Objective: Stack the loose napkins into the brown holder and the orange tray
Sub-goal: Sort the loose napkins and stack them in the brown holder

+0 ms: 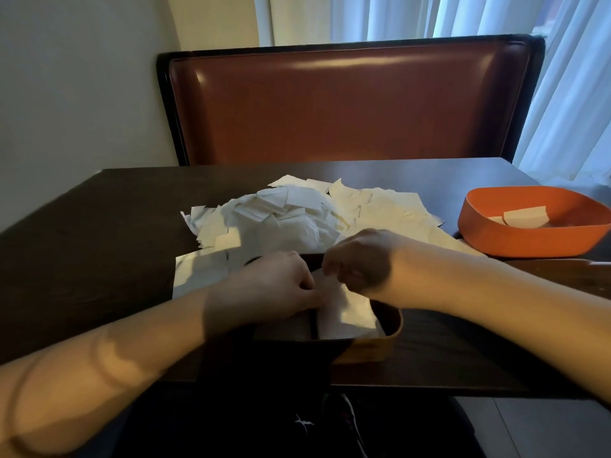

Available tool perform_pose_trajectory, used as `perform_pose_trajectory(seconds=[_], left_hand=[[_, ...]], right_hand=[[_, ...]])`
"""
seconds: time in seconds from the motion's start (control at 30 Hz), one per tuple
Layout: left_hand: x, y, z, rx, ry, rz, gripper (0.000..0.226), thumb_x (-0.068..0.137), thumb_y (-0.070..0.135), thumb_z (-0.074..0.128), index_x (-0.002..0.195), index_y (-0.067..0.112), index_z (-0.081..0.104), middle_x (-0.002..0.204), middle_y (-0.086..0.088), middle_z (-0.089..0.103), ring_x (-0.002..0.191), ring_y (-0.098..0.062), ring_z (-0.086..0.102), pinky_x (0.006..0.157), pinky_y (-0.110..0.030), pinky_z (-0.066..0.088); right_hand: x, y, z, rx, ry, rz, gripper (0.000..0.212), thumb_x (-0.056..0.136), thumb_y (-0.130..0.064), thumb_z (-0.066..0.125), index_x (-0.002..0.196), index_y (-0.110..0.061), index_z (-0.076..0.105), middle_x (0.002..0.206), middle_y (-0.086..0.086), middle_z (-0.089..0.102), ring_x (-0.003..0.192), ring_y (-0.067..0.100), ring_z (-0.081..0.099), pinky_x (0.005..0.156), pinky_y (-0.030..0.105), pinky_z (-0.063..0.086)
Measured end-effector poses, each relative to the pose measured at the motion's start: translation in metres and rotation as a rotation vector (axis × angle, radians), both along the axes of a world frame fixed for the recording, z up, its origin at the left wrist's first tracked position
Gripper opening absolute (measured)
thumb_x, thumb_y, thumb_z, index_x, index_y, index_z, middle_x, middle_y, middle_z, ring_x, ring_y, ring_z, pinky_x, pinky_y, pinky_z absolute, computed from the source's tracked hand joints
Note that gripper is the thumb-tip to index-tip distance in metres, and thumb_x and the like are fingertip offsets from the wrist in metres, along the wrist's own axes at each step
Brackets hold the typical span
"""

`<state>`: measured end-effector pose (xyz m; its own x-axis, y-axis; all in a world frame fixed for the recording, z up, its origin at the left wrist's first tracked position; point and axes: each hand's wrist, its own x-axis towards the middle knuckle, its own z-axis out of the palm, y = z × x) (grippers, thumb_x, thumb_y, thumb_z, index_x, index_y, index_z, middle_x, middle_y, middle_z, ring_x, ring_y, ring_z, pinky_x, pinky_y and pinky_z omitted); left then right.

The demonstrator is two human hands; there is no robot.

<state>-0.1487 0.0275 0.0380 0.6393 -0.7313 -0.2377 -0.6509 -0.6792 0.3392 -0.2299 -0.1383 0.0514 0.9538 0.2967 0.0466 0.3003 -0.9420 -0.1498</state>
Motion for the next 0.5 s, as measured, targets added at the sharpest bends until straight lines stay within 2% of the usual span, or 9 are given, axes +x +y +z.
perform_pose_trajectory(seconds=[0.1, 0.2, 0.3, 0.4, 0.5], left_hand=[[-0.001, 0.005, -0.007, -0.052, 0.005, -0.074, 0.019, 0.094, 0.038, 0.061, 0.098, 0.029, 0.077, 0.092, 0.014, 0.072, 0.082, 0.002, 0.062, 0.072, -0.019, 0.046], [0.000, 0.010, -0.010, -0.169, -0.006, -0.096, 0.016, 0.093, 0.030, 0.065, 0.104, 0.029, 0.076, 0.099, 0.020, 0.071, 0.090, 0.009, 0.060, 0.078, -0.010, 0.043], [0.001, 0.013, -0.009, -0.293, -0.008, -0.101, 0.015, 0.091, 0.027, 0.069, 0.103, 0.027, 0.076, 0.096, 0.021, 0.071, 0.088, 0.011, 0.061, 0.075, -0.007, 0.044], [0.008, 0.015, 0.002, -0.476, -0.048, -0.062, 0.012, 0.088, 0.022, 0.072, 0.098, 0.025, 0.077, 0.089, 0.017, 0.074, 0.081, 0.007, 0.066, 0.074, -0.009, 0.048], [0.028, 0.019, 0.016, -0.711, -0.079, 0.009, 0.010, 0.087, 0.014, 0.072, 0.094, 0.020, 0.077, 0.076, 0.015, 0.072, 0.068, 0.002, 0.065, 0.064, -0.010, 0.048]], right_hand=[[0.001, -0.002, -0.013, -0.045, -0.051, 0.059, 0.020, 0.095, -0.011, 0.052, 0.105, -0.013, 0.069, 0.096, 0.003, 0.065, 0.087, 0.018, 0.059, 0.071, 0.020, 0.040], [0.000, -0.002, -0.016, -0.098, 0.010, 0.041, 0.024, 0.098, -0.012, 0.048, 0.112, -0.012, 0.067, 0.101, 0.003, 0.060, 0.089, 0.020, 0.059, 0.075, 0.027, 0.047], [-0.001, -0.006, -0.015, -0.059, 0.010, 0.047, 0.022, 0.098, -0.016, 0.052, 0.115, -0.017, 0.067, 0.099, -0.005, 0.055, 0.090, 0.013, 0.058, 0.076, 0.020, 0.047], [-0.002, -0.011, -0.007, 0.043, -0.056, 0.064, 0.020, 0.094, -0.027, 0.055, 0.104, -0.017, 0.069, 0.094, -0.005, 0.062, 0.088, 0.008, 0.058, 0.076, 0.017, 0.048], [0.003, -0.018, 0.011, 0.156, -0.138, 0.041, 0.024, 0.091, -0.033, 0.052, 0.097, -0.019, 0.071, 0.085, -0.007, 0.065, 0.079, 0.006, 0.056, 0.072, 0.008, 0.045]])
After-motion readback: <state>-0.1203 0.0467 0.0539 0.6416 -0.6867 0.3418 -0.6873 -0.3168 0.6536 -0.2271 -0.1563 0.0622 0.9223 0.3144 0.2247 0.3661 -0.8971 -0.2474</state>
